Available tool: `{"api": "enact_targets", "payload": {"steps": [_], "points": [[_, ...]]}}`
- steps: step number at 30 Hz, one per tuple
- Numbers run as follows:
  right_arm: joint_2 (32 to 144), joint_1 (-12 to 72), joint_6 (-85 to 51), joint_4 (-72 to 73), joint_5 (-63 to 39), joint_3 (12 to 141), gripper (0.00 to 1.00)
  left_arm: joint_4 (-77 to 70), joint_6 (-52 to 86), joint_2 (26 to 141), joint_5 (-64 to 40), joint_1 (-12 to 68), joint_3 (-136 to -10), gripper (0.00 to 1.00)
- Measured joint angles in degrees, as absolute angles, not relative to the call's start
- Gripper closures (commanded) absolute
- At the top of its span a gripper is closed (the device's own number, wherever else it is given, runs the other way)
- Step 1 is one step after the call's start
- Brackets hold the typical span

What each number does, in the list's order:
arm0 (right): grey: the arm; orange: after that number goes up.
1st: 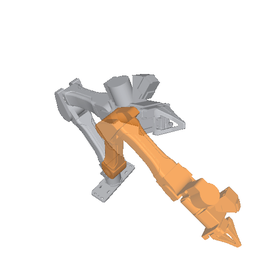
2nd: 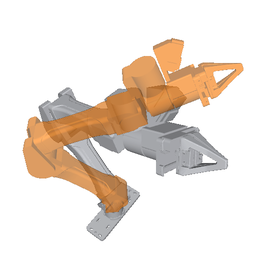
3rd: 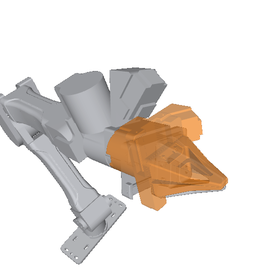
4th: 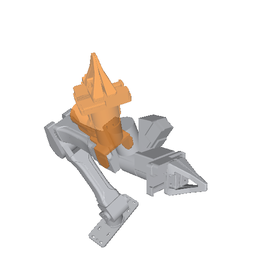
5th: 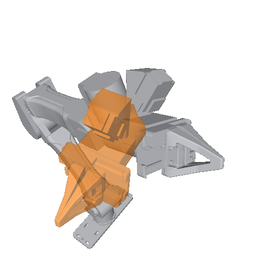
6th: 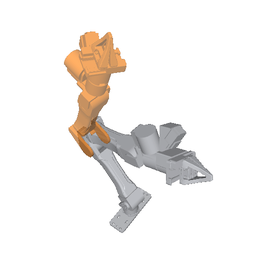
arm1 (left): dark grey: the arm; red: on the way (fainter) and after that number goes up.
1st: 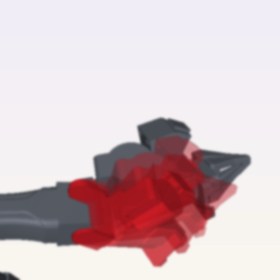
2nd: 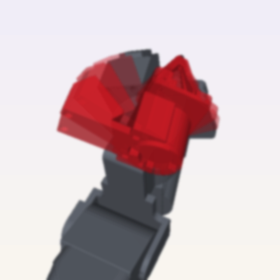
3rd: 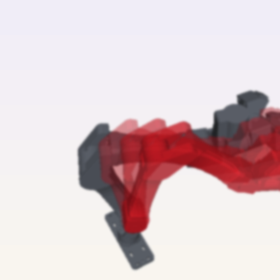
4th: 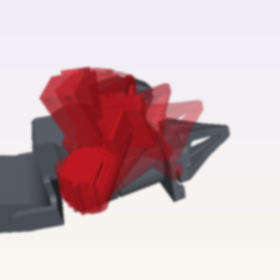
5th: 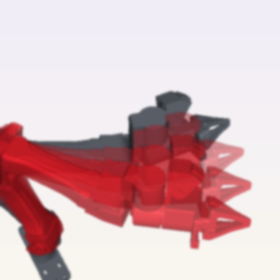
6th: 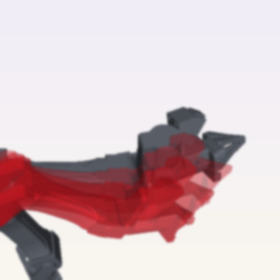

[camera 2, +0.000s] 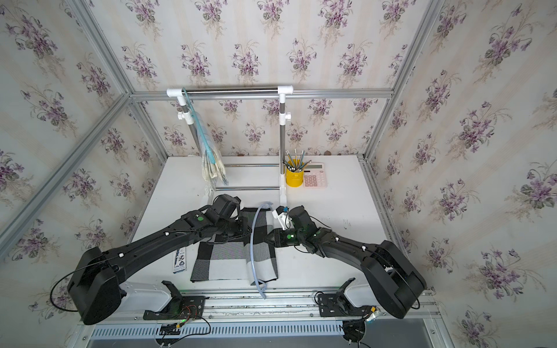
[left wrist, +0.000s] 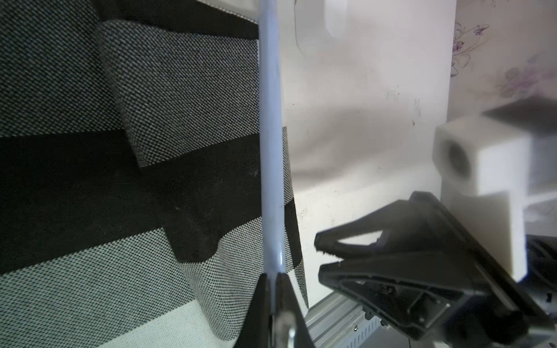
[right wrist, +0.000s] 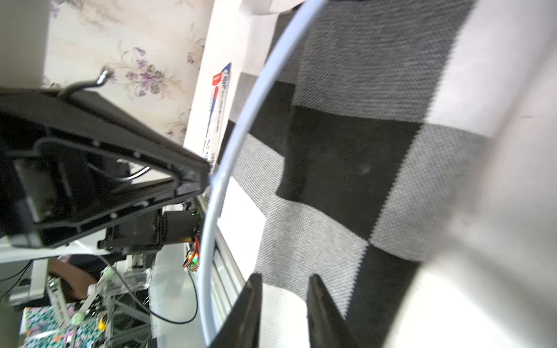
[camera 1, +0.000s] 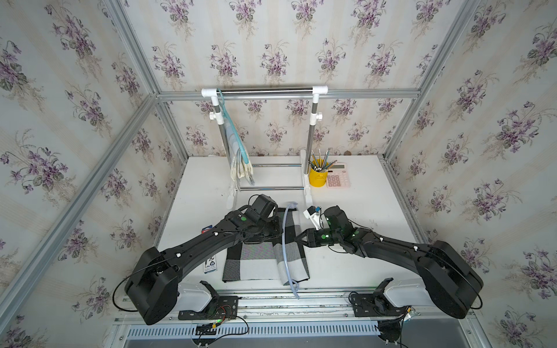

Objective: Hang the scarf on the hanger

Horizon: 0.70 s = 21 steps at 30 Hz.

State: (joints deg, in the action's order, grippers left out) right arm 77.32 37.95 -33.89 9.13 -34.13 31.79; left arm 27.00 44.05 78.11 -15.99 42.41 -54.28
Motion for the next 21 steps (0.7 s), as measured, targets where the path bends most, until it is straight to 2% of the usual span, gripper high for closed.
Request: {"api": "enact_targets", "payload": {"steps": [4,8,13,15,18,21], "points": [[72.99,31.38,-34.02,8.84,-35.79,28.99,0.38,28.40,43.53,79.09,-18.28,44.38,-56.99,0.66],[70.46,25.74,-36.38,9.69,-40.07,30.09,0.35,28.49,43.20,80.55,-22.15,46.54,-59.96,0.56],[69.12,23.03,-42.92,14.52,-45.71,30.30,0.29,28.21,42.61,84.12,-25.43,48.62,-64.16,0.46],[68.40,22.24,-46.28,16.75,-47.42,30.30,0.19,28.29,42.04,84.93,-26.46,49.36,-66.19,0.45],[67.66,21.69,-49.10,18.72,-48.69,30.87,0.17,27.68,41.23,85.54,-28.25,49.98,-68.12,0.40],[67.59,21.63,-51.03,19.55,-49.41,31.59,0.16,26.70,40.66,85.86,-30.04,50.26,-68.88,0.40]]}}
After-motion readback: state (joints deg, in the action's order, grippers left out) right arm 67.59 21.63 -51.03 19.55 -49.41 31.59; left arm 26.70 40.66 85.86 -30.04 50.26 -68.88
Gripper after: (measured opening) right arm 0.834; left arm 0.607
